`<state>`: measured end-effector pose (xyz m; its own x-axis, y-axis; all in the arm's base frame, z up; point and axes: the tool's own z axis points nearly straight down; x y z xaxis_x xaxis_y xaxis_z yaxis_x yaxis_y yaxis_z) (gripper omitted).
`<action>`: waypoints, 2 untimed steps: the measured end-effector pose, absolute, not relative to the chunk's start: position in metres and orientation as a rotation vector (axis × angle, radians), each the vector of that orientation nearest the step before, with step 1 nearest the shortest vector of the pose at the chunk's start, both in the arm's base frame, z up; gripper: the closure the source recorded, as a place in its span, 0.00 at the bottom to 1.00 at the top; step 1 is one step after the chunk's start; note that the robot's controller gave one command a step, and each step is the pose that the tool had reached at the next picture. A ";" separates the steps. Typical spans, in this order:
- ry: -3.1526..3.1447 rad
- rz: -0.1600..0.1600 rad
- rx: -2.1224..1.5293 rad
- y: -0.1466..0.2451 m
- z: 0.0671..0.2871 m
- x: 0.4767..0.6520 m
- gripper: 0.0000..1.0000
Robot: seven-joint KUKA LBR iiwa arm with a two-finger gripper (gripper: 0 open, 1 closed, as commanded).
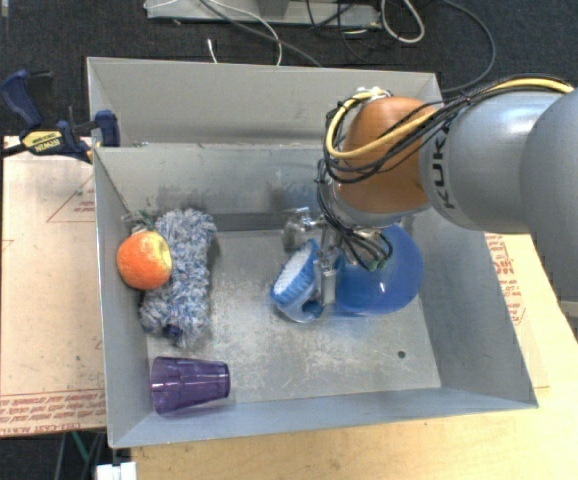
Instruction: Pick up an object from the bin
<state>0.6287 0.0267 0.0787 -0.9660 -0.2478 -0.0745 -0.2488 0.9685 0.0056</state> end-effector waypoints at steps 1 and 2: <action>3.037 0.016 -0.422 0.034 0.082 0.630 0.00; 3.048 0.033 -0.348 0.029 0.077 0.632 0.00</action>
Offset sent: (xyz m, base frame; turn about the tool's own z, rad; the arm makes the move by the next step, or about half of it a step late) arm 0.0016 -0.0040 -0.0087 0.0302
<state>0.6322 0.0288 0.0768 -0.9715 -0.2246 -0.0757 -0.2262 0.9740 0.0132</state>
